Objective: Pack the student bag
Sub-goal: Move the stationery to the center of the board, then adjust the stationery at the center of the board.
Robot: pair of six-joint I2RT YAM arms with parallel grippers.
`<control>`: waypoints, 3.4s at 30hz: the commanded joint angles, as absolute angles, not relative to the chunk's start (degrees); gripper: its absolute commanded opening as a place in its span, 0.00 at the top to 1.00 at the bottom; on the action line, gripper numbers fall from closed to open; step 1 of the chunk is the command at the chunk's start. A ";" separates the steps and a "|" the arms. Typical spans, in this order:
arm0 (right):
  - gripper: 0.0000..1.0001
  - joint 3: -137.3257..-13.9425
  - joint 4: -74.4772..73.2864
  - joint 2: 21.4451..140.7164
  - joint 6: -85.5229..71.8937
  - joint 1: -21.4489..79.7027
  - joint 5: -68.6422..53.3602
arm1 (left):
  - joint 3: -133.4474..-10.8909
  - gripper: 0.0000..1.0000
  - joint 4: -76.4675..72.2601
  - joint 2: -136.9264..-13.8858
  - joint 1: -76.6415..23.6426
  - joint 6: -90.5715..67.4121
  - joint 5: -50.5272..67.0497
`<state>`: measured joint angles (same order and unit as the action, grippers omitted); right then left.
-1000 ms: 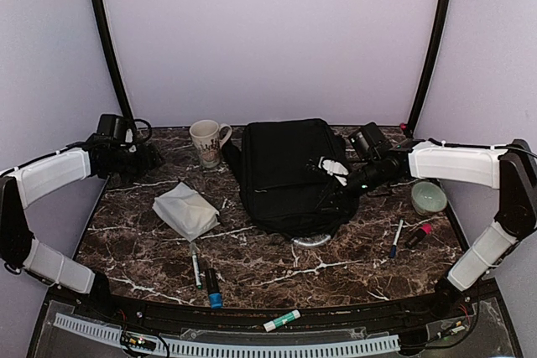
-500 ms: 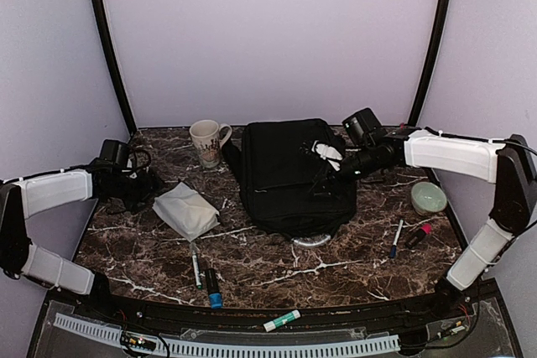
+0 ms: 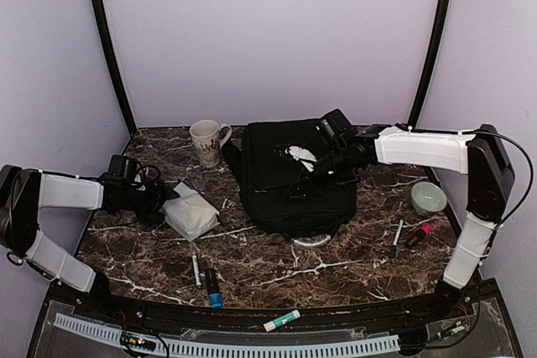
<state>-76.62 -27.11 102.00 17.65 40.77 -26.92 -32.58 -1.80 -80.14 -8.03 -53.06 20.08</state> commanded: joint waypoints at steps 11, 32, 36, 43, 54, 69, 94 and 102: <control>0.49 -75.87 -26.10 102.20 16.29 41.92 -25.64 | -35.27 0.22 -11.90 -91.60 -11.88 -57.83 26.98; 0.50 -77.27 -25.99 103.32 16.08 41.96 -26.53 | -39.78 0.76 -16.94 -95.56 -14.73 -52.47 32.00; 0.50 -85.33 -29.06 107.77 13.48 43.54 -30.03 | -39.92 0.74 -15.03 -95.37 -14.82 -51.38 31.02; 0.51 -99.07 -29.29 117.41 4.12 47.46 -32.94 | -40.90 0.40 -3.44 -86.75 -14.86 -46.79 22.84; 0.47 -117.81 -34.61 136.44 -9.84 50.63 -24.67 | -41.37 0.34 -4.31 -89.39 -15.02 -47.31 24.25; 0.22 -114.68 -31.71 141.65 -18.78 50.36 -24.70 | -38.24 0.50 -9.14 -94.89 -18.62 -48.29 26.46; 1.00 -121.16 -28.51 138.56 -13.60 48.56 -31.53 | -36.64 0.49 -5.24 -90.49 -21.09 -48.01 23.04; 1.00 -116.57 -31.28 128.44 -3.25 51.12 -27.16 | -39.01 0.33 13.60 -74.17 -21.09 -41.84 12.65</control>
<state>-118.48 -31.22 138.10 -10.72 49.58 -30.15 -37.26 0.82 -82.83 -20.82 -46.50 19.62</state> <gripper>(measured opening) 0.006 0.653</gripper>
